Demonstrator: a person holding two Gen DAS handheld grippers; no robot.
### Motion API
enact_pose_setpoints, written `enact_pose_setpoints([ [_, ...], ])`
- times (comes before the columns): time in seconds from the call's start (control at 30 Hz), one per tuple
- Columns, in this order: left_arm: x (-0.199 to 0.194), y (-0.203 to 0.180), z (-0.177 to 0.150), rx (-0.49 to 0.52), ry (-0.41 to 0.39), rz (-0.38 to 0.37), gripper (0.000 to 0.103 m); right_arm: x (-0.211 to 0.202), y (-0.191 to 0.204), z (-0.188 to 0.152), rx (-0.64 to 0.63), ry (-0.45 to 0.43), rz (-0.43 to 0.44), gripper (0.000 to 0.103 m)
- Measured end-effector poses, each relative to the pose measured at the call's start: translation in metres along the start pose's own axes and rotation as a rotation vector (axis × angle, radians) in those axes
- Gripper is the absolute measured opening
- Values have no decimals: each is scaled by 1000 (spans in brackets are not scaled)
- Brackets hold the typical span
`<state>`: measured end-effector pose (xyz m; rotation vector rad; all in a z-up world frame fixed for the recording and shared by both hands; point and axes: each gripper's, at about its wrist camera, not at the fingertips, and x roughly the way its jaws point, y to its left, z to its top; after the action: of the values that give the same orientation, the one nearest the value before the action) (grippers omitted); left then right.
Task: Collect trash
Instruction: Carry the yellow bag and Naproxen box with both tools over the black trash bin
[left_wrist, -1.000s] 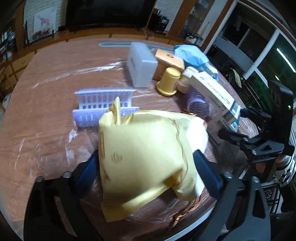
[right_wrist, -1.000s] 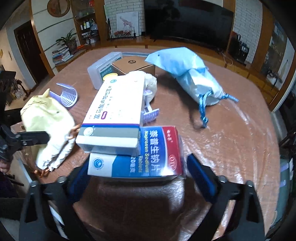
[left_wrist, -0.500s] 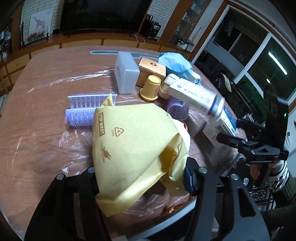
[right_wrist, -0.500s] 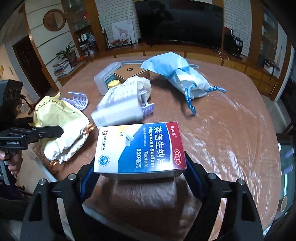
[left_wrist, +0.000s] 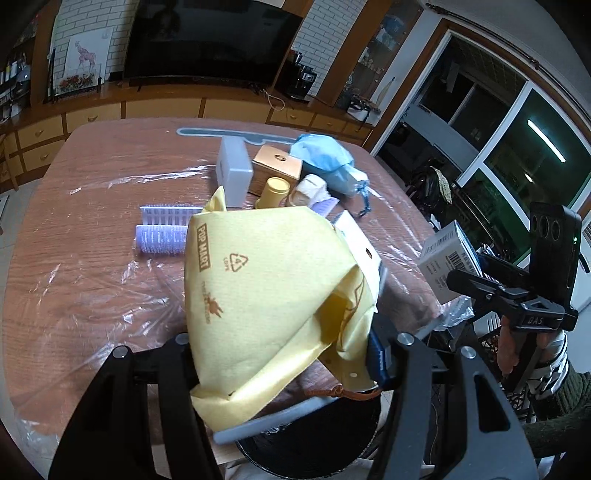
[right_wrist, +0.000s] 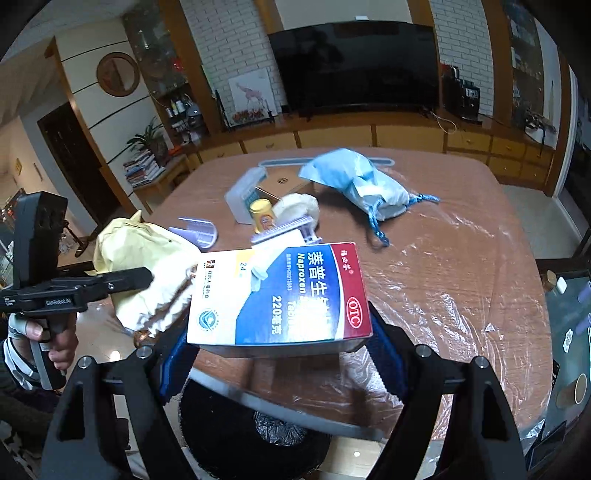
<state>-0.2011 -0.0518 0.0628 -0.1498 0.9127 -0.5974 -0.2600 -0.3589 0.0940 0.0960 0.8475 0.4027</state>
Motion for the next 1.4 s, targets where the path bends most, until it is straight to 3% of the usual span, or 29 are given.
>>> enact_pose_setpoints([
  [0.73,-16,-57,-82,65,86,27,60,-38,35,-70,-72,101,66,80],
  [1.4,23,-68,-130,146,208,108,60,-1,37,-114,-93,225,5,80],
])
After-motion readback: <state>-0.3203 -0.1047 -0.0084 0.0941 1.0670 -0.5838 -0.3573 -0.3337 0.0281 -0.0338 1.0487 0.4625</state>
